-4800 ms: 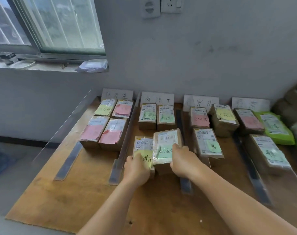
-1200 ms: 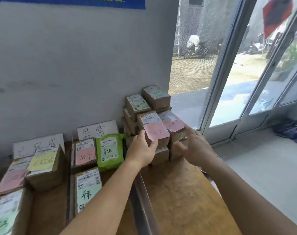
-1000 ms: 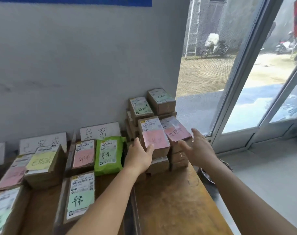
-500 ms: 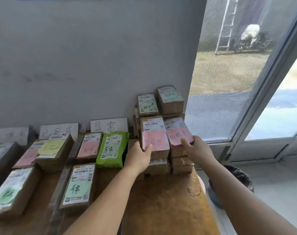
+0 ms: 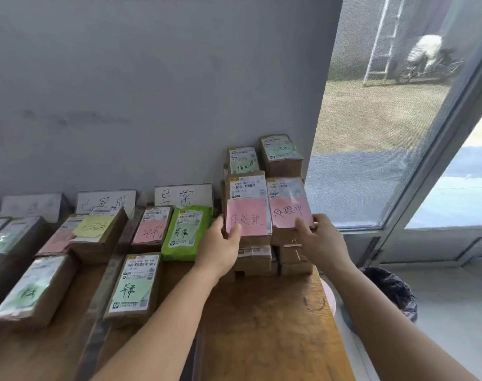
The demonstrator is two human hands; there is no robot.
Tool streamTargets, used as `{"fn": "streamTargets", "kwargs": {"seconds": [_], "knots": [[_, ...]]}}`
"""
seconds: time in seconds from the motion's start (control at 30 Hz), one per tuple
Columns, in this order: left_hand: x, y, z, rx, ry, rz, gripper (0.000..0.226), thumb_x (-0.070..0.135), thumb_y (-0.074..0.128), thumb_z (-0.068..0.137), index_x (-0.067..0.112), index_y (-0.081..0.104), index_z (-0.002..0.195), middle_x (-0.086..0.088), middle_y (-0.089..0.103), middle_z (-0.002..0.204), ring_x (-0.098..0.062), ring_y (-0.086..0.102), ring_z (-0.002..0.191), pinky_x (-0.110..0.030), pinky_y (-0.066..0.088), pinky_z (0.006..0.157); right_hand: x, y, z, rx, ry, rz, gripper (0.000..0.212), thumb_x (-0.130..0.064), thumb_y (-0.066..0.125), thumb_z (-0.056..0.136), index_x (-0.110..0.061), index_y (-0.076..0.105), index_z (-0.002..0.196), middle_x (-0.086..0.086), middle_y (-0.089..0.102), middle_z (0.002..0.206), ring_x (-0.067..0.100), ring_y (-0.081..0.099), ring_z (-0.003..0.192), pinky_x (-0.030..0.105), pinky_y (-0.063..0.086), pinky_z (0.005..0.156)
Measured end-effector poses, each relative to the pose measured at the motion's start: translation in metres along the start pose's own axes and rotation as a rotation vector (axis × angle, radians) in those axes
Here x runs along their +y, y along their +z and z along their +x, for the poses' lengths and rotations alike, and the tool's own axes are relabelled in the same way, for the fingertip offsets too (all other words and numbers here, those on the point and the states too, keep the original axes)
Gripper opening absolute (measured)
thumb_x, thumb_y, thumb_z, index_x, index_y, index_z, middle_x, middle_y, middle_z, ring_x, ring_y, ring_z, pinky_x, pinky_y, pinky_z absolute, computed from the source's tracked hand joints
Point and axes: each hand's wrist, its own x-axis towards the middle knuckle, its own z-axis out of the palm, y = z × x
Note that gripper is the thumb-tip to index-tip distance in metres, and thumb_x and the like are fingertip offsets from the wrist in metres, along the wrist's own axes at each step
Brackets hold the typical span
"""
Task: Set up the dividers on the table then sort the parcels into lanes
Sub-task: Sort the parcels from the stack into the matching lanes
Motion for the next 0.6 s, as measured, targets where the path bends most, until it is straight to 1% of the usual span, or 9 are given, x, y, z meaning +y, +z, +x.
{"fn": "streamTargets", "kwargs": {"seconds": [0.03, 0.13, 0.17, 0.23, 0.33, 0.4, 0.47, 0.53, 0.6], "knots": [[0.000, -0.003, -0.003, 0.007, 0.005, -0.020, 0.050, 0.043, 0.044, 0.099, 0.020, 0.041, 0.143, 0.005, 0.056, 0.130, -0.016, 0.051, 0.119, -0.031, 0.046, 0.098, -0.002, -0.001, -0.003, 0.007, -0.012, 0.019, 0.035, -0.040, 0.049, 0.095, -0.010, 0.053, 0.113, 0.006, 0.066, 0.102, 0.030, 0.060, 0.098, 0.033, 0.040, 0.074], [0.003, -0.014, -0.016, 0.029, 0.050, -0.080, 0.040, 0.037, 0.048, 0.099, 0.022, 0.048, 0.136, 0.015, 0.057, 0.114, -0.008, 0.052, 0.111, -0.008, 0.041, 0.077, -0.008, -0.004, -0.012, 0.010, -0.053, 0.105, 0.029, -0.037, 0.048, 0.094, -0.015, 0.051, 0.113, 0.001, 0.064, 0.100, 0.027, 0.063, 0.090, 0.039, 0.049, 0.079], [0.004, -0.018, -0.021, 0.039, 0.052, -0.101, 0.041, 0.037, 0.049, 0.099, 0.023, 0.047, 0.137, 0.015, 0.056, 0.115, -0.007, 0.051, 0.112, -0.006, 0.039, 0.078, -0.011, -0.004, -0.015, 0.006, -0.063, 0.140, 0.028, -0.037, 0.049, 0.094, -0.017, 0.050, 0.114, -0.002, 0.062, 0.100, 0.026, 0.063, 0.088, 0.043, 0.051, 0.080], [0.004, -0.026, -0.029, 0.069, 0.053, -0.131, 0.050, 0.041, 0.050, 0.097, 0.022, 0.041, 0.142, 0.011, 0.053, 0.128, -0.008, 0.047, 0.120, -0.016, 0.038, 0.092, -0.018, -0.004, -0.022, 0.002, -0.084, 0.218, 0.026, -0.035, 0.052, 0.093, -0.020, 0.050, 0.114, -0.005, 0.059, 0.101, 0.024, 0.063, 0.087, 0.047, 0.053, 0.081], [0.001, -0.039, -0.043, 0.126, 0.069, -0.158, 0.054, 0.045, 0.051, 0.095, 0.026, 0.039, 0.144, 0.016, 0.048, 0.134, -0.007, 0.040, 0.128, -0.030, 0.036, 0.101, -0.028, -0.002, -0.033, -0.002, -0.116, 0.286, 0.027, -0.031, 0.056, 0.091, -0.019, 0.050, 0.114, -0.003, 0.060, 0.105, 0.018, 0.060, 0.091, 0.043, 0.050, 0.085], [0.000, -0.049, -0.053, 0.163, 0.057, -0.149, 0.053, 0.044, 0.050, 0.096, 0.026, 0.038, 0.144, 0.017, 0.045, 0.127, -0.005, 0.037, 0.125, -0.031, 0.034, 0.103, -0.034, 0.001, -0.041, -0.011, -0.137, 0.312, 0.025, -0.029, 0.057, 0.090, -0.019, 0.050, 0.112, -0.003, 0.061, 0.105, 0.016, 0.059, 0.093, 0.041, 0.049, 0.087], [-0.004, -0.060, -0.061, 0.174, 0.059, -0.146, 0.047, 0.043, 0.048, 0.097, 0.030, 0.038, 0.141, 0.018, 0.045, 0.120, -0.007, 0.040, 0.123, -0.025, 0.033, 0.096, -0.042, 0.005, -0.049, -0.020, -0.162, 0.324, 0.024, -0.029, 0.058, 0.090, -0.020, 0.050, 0.111, -0.003, 0.061, 0.105, 0.016, 0.058, 0.096, 0.039, 0.048, 0.087], [-0.009, -0.072, -0.069, 0.169, 0.049, -0.155, 0.049, 0.044, 0.046, 0.097, 0.031, 0.035, 0.144, 0.014, 0.047, 0.133, -0.009, 0.041, 0.127, -0.025, 0.033, 0.097, -0.051, 0.012, -0.059, -0.039, -0.177, 0.351, 0.024, -0.027, 0.057, 0.091, -0.018, 0.050, 0.112, -0.002, 0.059, 0.103, 0.015, 0.057, 0.096, 0.034, 0.046, 0.082], [-0.016, -0.085, -0.076, 0.186, 0.033, -0.167, 0.054, 0.045, 0.045, 0.097, 0.030, 0.030, 0.147, 0.008, 0.040, 0.147, -0.015, 0.037, 0.135, -0.033, 0.034, 0.107, -0.061, 0.020, -0.068, -0.062, -0.188, 0.373, 0.023, -0.024, 0.056, 0.092, -0.016, 0.051, 0.112, -0.002, 0.059, 0.102, 0.014, 0.056, 0.094, 0.031, 0.043, 0.079]]}}
